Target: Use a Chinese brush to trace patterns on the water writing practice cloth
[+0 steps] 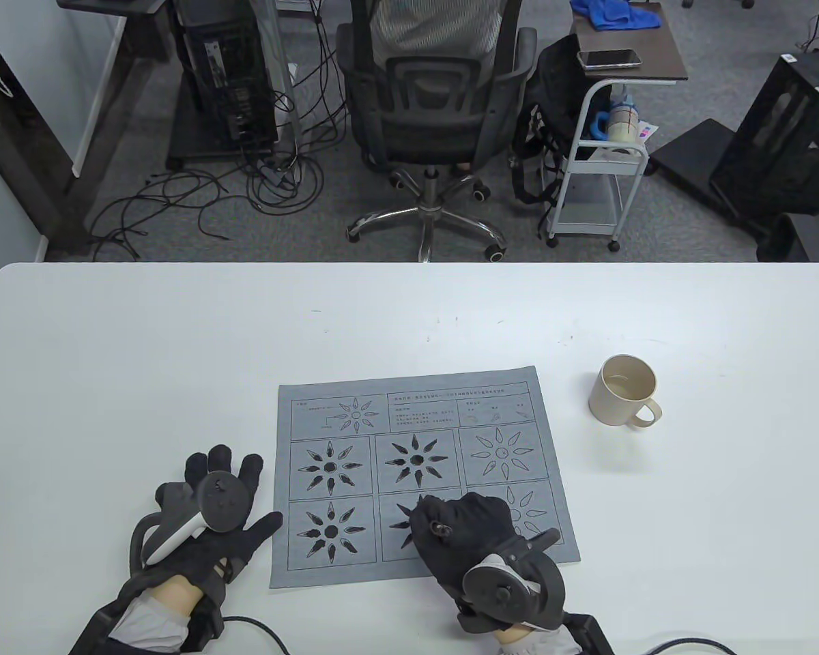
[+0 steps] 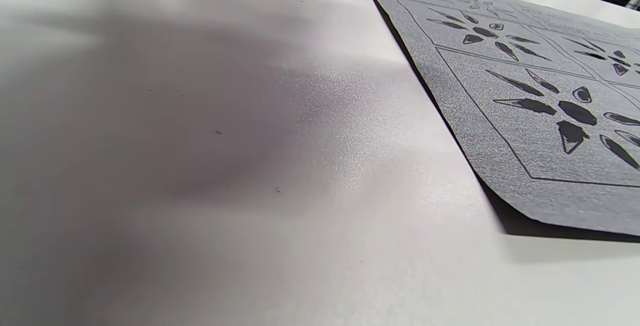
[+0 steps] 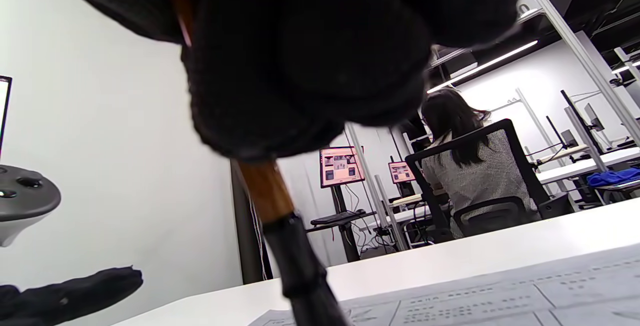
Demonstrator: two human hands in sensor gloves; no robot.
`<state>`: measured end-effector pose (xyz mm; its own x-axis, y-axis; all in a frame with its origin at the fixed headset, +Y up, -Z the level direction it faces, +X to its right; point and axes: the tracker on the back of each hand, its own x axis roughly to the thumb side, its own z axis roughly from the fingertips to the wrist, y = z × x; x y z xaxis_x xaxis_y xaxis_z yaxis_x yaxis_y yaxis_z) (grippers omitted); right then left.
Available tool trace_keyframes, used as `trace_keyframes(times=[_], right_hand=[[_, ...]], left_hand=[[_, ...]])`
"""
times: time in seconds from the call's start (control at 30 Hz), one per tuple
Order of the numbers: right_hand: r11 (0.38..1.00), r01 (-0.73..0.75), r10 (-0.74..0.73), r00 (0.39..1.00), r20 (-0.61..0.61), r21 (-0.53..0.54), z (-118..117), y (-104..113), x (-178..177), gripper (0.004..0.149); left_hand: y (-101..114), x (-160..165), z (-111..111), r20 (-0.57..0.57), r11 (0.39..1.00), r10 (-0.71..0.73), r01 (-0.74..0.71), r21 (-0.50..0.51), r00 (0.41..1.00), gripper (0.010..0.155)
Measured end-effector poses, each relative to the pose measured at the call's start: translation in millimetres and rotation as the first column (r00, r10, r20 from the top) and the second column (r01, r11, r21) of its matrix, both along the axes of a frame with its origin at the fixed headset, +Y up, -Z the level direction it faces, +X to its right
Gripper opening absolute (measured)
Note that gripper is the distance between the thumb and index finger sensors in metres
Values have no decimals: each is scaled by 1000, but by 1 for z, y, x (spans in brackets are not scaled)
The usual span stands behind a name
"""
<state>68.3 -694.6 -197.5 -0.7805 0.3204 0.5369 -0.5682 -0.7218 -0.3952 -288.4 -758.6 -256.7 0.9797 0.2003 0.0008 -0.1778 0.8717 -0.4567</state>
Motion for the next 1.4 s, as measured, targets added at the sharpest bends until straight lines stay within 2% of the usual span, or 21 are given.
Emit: trace_keyframes(times=[0.3, 0.7, 1.07, 1.4], right_hand=[[1000, 7, -8, 1000, -30, -10, 0, -1, -3, 36], [1000, -22, 22, 1000, 17, 6, 0, 0, 0, 36], [1000, -3, 3, 1000, -28, 7, 2, 1, -4, 36], [1000, -24, 24, 1000, -10, 8, 2, 1, -3, 36]], left_hand=[[0, 0, 0, 0, 1000, -1, 1, 0, 1000, 82], [0, 0, 0, 0, 1000, -1, 1, -1, 1000, 82], [0, 0, 0, 0, 1000, -1, 1, -1, 1000, 82], [0, 0, 0, -2, 1000, -1, 1, -2, 1000, 82]])
